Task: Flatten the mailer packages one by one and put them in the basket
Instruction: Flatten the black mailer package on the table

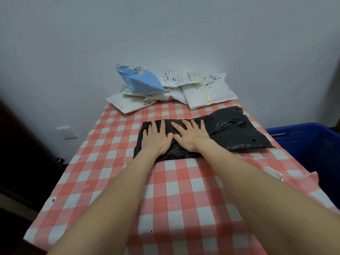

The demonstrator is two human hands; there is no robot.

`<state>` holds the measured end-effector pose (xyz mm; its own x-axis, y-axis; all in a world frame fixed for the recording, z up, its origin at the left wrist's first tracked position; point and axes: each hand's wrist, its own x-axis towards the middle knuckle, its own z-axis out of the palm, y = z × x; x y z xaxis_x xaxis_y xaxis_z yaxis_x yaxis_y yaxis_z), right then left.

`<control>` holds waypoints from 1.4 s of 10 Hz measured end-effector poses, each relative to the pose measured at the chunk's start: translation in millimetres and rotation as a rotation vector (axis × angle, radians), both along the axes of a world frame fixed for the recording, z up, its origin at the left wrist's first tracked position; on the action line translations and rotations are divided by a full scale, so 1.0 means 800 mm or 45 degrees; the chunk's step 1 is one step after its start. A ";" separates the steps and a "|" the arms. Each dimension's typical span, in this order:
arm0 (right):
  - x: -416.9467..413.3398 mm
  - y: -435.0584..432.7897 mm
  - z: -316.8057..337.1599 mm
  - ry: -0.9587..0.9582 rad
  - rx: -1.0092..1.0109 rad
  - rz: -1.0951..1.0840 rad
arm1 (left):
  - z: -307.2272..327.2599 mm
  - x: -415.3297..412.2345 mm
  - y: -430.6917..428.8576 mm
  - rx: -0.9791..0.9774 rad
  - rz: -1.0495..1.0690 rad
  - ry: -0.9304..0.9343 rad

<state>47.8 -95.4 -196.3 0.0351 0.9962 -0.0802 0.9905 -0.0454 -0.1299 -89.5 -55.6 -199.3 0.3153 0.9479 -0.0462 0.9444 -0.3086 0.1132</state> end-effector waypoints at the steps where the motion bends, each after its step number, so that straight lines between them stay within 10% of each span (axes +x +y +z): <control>1: 0.001 0.001 0.000 0.001 -0.004 -0.001 | -0.001 0.000 0.000 0.004 -0.001 0.006; 4: 0.001 0.001 -0.002 0.002 0.015 -0.020 | -0.001 -0.001 0.000 0.011 -0.013 -0.002; 6: 0.014 -0.009 0.027 0.584 0.233 -0.132 | 0.018 -0.001 -0.004 0.057 0.081 -0.059; 7: 0.043 -0.024 0.043 0.405 0.495 -0.206 | 0.034 0.026 -0.012 0.251 0.014 -0.061; 9: 0.108 -0.047 0.035 0.077 0.191 -0.269 | 0.045 0.113 -0.038 0.223 -0.335 -0.101; 14: 0.133 -0.057 -0.004 0.068 -0.010 -0.270 | 0.006 0.137 -0.045 0.065 -0.331 0.152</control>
<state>154.5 -140.8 -199.6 0.2392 0.9663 -0.0953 0.9504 -0.2531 -0.1807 20.3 -91.3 -194.4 0.5430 0.8381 -0.0521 0.8387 -0.5443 -0.0155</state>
